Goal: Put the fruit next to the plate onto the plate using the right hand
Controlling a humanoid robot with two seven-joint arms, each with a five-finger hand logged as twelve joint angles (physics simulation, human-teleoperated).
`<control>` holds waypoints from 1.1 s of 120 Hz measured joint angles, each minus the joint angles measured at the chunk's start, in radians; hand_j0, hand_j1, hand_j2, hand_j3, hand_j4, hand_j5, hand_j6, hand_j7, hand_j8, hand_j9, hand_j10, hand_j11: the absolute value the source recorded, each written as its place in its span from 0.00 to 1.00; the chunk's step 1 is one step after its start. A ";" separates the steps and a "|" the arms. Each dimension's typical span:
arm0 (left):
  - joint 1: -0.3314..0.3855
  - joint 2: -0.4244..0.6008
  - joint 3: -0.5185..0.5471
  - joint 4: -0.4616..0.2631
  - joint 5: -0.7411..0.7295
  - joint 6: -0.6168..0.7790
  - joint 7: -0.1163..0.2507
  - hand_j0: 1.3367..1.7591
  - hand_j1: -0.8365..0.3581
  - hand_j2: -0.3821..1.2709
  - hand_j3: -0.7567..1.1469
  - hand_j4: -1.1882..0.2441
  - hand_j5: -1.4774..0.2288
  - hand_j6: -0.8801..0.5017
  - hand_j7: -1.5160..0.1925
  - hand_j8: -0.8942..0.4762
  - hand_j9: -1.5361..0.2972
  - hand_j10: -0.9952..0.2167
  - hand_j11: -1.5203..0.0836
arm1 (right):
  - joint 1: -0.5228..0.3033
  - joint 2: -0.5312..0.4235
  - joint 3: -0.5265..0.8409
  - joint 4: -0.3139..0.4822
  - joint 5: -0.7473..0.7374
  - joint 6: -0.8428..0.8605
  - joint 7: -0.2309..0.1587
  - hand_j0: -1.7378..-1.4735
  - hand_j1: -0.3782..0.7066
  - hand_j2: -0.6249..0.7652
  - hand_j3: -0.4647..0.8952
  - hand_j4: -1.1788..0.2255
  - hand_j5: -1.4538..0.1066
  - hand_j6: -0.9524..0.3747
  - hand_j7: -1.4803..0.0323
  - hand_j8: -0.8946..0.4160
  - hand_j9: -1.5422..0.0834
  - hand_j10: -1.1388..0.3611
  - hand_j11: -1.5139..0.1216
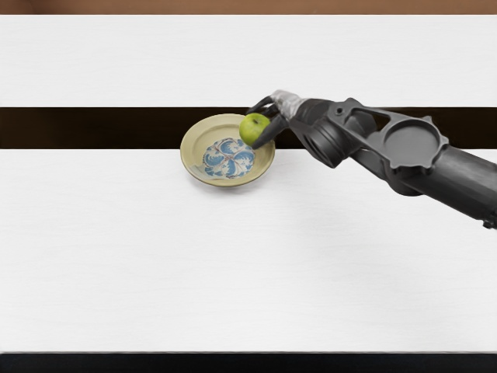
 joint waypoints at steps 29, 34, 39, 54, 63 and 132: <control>0.008 0.000 0.001 0.000 0.000 0.000 0.000 0.76 0.99 0.23 0.40 0.83 0.86 0.63 0.88 0.65 0.84 0.82 0.94 | 0.008 0.046 0.000 -0.009 0.000 -0.001 0.000 0.30 0.53 0.48 0.34 0.49 0.52 0.39 0.55 0.34 0.55 0.43 0.53; 0.008 0.000 0.000 0.000 0.000 0.000 0.000 0.76 0.99 0.23 0.40 0.83 0.86 0.63 0.88 0.65 0.84 0.82 0.94 | 0.009 0.050 0.000 -0.010 0.000 -0.001 0.000 0.30 0.53 0.47 0.34 0.49 0.52 0.39 0.56 0.34 0.56 0.44 0.53; 0.008 0.000 0.000 0.000 0.000 0.000 0.000 0.76 0.99 0.23 0.40 0.83 0.86 0.63 0.88 0.65 0.84 0.82 0.94 | 0.009 0.053 0.001 -0.011 0.000 -0.001 0.000 0.30 0.52 0.46 0.34 0.50 0.53 0.39 0.57 0.34 0.56 0.44 0.54; 0.008 0.000 0.001 0.000 0.000 0.000 0.000 0.76 0.99 0.23 0.40 0.83 0.86 0.63 0.88 0.65 0.84 0.82 0.94 | 0.010 0.056 0.000 -0.012 0.000 -0.045 0.000 0.30 0.34 0.45 0.34 0.63 0.68 0.51 0.72 0.47 0.71 0.56 0.69; 0.012 0.000 0.001 0.000 0.000 0.000 0.000 0.76 0.99 0.23 0.40 0.83 0.86 0.63 0.88 0.65 0.84 0.82 0.94 | 0.011 0.053 0.000 -0.011 0.000 -0.066 0.000 0.30 0.24 0.45 0.34 0.69 0.76 0.57 0.80 0.53 0.78 0.62 0.76; 0.029 0.000 0.001 0.002 -0.002 0.001 0.001 0.76 0.99 0.23 0.40 0.83 0.86 0.63 0.88 0.65 0.84 0.82 0.94 | -0.109 -0.659 0.141 0.003 0.374 0.850 0.000 0.30 0.04 0.45 0.34 0.83 0.92 0.71 0.97 0.67 0.94 0.75 0.92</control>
